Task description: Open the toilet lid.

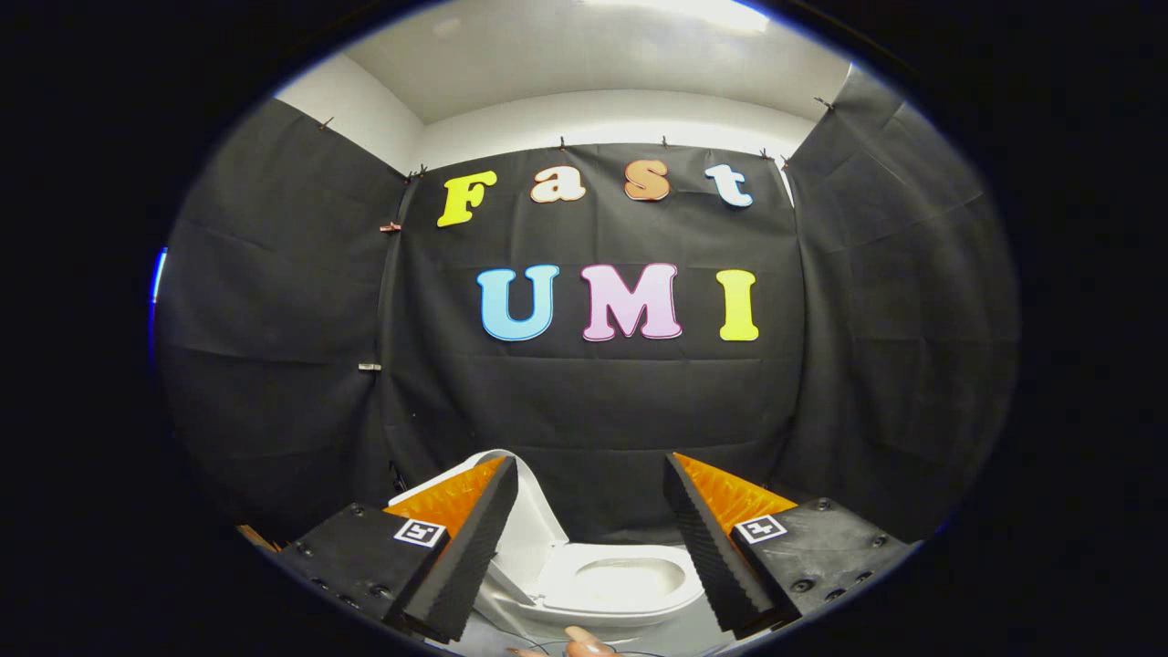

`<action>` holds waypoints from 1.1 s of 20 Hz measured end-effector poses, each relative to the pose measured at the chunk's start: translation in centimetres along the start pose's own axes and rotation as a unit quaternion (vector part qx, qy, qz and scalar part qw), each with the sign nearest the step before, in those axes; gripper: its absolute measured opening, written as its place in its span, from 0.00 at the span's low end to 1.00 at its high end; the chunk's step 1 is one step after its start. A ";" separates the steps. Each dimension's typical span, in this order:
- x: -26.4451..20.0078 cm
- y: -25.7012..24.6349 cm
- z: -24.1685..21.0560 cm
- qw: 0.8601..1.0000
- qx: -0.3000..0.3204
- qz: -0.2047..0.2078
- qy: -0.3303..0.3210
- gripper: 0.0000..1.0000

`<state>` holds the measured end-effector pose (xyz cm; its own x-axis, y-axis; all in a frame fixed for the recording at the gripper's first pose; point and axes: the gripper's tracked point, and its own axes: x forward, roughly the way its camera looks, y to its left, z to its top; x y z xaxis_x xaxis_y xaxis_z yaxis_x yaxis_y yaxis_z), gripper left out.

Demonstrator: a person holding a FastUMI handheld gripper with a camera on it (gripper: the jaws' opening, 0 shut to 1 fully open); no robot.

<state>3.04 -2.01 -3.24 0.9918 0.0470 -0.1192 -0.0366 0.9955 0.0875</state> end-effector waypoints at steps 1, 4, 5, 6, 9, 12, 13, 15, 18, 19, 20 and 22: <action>0.0 0.0 0.0 1.000 0.000 0.001 -0.001 0.99; 0.0 0.2 0.0 1.000 0.000 0.002 0.000 0.99; 0.0 0.2 0.1 1.000 0.000 0.003 0.000 0.99; -0.1 0.3 0.1 1.000 -0.001 0.005 0.001 0.99; -0.2 0.3 0.3 1.000 -0.003 0.006 -0.001 0.99; -0.4 0.2 0.3 1.000 -0.004 0.004 -0.003 0.99; -0.4 0.2 0.4 1.000 -0.004 0.004 -0.004 0.99; -0.6 0.5 0.4 1.000 -0.001 0.007 -0.004 0.99; -0.6 0.6 0.3 1.000 0.000 0.007 -0.002 0.99; -0.6 0.6 0.4 1.000 -0.001 0.006 -0.002 0.99; -0.6 0.6 0.5 1.000 -0.003 0.005 -0.003 0.99; -0.6 0.7 0.5 1.000 -0.005 0.006 -0.005 0.99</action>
<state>2.48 -1.34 -2.63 0.9924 0.0578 -0.1082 -0.0495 0.9957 0.0781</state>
